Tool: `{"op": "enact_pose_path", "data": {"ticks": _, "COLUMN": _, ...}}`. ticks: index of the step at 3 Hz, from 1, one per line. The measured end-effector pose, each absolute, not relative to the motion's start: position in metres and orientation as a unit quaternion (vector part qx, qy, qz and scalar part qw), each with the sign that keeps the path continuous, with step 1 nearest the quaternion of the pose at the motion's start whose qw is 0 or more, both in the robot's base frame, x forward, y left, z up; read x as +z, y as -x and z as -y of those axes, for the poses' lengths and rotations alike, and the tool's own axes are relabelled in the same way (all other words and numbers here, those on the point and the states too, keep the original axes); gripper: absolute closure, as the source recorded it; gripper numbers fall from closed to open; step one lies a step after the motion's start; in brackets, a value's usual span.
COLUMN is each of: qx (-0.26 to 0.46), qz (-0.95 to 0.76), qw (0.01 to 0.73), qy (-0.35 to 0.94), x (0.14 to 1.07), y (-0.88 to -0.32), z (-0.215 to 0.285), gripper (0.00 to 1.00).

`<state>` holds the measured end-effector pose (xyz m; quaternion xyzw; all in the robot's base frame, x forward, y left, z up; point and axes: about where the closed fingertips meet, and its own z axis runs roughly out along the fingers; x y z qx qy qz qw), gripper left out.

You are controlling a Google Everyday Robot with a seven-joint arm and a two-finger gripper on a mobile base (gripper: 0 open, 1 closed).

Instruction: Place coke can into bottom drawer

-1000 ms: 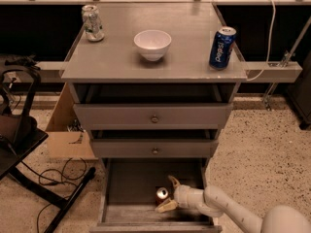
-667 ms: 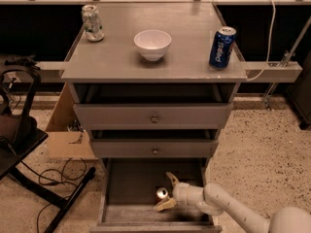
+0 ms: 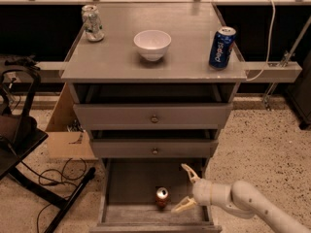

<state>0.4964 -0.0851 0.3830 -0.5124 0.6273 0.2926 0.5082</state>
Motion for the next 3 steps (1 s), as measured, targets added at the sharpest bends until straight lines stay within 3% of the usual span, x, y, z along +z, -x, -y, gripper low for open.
{"op": "enact_pose_path", "data": {"ticks": 2, "qx": 0.222, "qz": -0.631, "qw": 0.479, "qy": 0.569, "x": 0.506, "y": -0.403, "z": 0.111, "gripper": 0.0}}
{"op": "enact_pose_path", "data": {"ticks": 3, "qx": 0.19, "qz": -0.647, "qw": 0.436, "qy": 0.596, "x": 0.565, "y": -0.351, "z": 0.061, "gripper": 0.0}}
